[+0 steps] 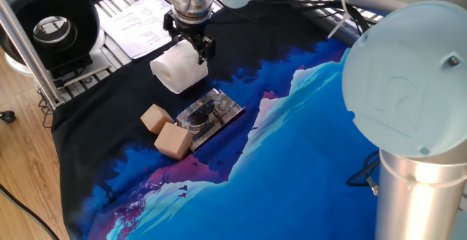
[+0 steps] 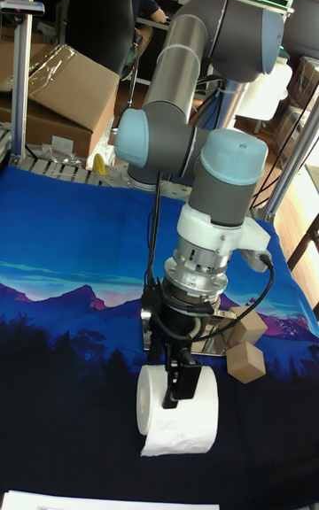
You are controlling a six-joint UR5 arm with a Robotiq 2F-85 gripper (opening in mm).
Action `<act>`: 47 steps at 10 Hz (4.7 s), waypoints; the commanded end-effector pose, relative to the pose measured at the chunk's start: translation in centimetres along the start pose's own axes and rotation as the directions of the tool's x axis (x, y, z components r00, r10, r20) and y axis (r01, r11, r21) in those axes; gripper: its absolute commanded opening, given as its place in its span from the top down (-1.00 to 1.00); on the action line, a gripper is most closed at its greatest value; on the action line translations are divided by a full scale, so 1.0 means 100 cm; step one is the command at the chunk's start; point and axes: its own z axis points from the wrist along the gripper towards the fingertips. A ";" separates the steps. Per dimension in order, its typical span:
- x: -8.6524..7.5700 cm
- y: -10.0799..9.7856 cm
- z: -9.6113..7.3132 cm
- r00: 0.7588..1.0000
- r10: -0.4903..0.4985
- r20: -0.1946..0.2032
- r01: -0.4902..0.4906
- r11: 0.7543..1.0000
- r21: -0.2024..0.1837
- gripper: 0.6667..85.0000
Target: Put the toilet paper on its holder
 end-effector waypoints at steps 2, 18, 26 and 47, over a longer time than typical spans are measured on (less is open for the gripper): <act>-0.004 0.003 -0.001 1.000 0.015 0.022 -0.015 1.000 -0.010 -1.00; -0.012 0.026 0.016 0.993 -0.026 0.114 0.036 0.996 -0.082 -0.35; 0.026 0.031 -0.008 1.000 -0.014 -0.019 0.011 0.990 -0.143 -0.35; 0.034 -0.021 0.013 0.996 0.088 0.015 -0.089 0.996 0.017 -1.00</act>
